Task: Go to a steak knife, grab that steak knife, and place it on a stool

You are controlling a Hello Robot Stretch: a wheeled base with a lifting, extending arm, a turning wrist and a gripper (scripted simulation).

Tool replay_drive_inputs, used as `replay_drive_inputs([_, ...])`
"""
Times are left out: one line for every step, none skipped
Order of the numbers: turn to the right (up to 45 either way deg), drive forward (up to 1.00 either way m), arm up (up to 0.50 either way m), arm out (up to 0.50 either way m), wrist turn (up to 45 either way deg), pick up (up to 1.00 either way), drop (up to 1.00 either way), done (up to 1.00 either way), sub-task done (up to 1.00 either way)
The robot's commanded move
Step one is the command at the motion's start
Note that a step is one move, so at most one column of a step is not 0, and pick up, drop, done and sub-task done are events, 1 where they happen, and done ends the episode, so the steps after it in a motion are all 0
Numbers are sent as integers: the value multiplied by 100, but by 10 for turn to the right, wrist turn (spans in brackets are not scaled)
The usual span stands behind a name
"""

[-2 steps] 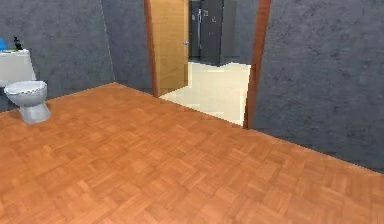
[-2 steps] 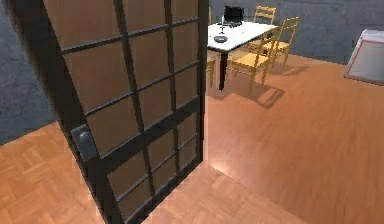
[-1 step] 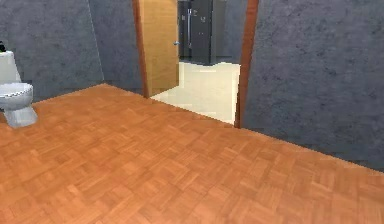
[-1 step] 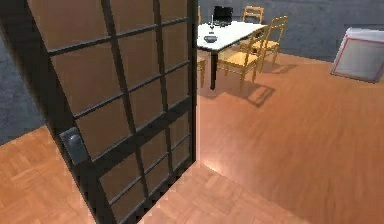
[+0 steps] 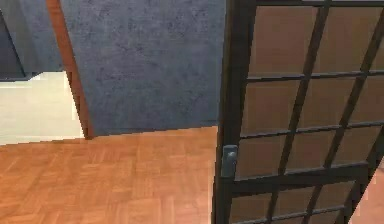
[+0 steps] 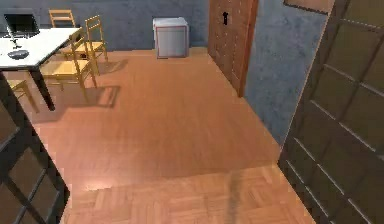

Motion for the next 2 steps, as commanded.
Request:
replay_drive_inputs([450,0,0,0,0,0,0,0,0])
replay_drive_inputs([330,0,0,0,0,0,0,0,0])
